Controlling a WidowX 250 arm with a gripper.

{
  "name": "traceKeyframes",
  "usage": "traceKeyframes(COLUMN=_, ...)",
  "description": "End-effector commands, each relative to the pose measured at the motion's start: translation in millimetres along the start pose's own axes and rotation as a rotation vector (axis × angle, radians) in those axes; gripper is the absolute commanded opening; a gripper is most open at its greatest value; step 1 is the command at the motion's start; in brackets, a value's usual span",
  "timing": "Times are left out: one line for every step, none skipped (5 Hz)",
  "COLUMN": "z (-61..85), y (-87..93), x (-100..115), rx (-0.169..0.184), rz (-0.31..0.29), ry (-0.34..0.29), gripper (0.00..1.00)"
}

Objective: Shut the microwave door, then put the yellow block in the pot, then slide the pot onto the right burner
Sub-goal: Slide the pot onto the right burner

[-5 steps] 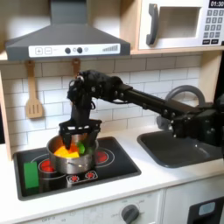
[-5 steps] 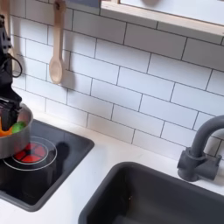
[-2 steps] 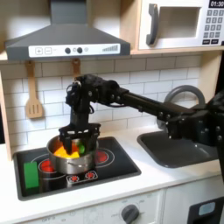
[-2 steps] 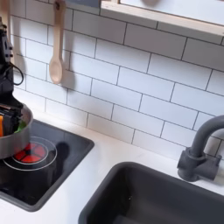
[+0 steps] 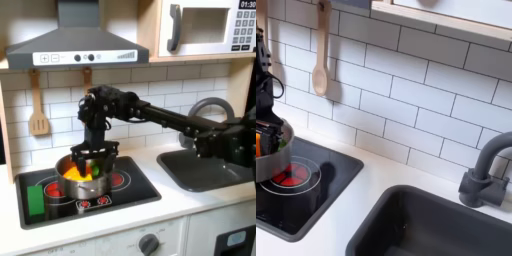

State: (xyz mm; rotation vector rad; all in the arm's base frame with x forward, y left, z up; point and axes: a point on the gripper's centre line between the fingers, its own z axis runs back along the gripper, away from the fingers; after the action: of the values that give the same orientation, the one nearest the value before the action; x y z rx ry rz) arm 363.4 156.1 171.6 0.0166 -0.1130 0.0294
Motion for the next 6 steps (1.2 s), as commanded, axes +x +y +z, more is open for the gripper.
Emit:
traceKeyframes(z=-1.7, y=-26.2, x=-5, rx=-0.017, rz=-0.076, ry=0.014, gripper=1.00)
traceKeyframes(z=-1.3, y=-39.8, x=-9, rx=-0.024, rz=-0.111, ry=0.018, gripper=1.00)
traceKeyframes(z=-1.3, y=-54.5, x=-10, rx=-0.036, rz=-0.145, ry=0.025, gripper=1.00)
traceKeyframes(z=-1.7, y=-70.6, x=-11, rx=-0.047, rz=-0.190, ry=0.033, gripper=1.00)
traceKeyframes(z=-2.2, y=-85.0, x=-11, rx=-0.068, rz=-0.232, ry=0.029, gripper=1.00)
traceKeyframes(z=-2.5, y=-98.1, x=-14, rx=-0.080, rz=-0.288, ry=0.033, gripper=1.00)
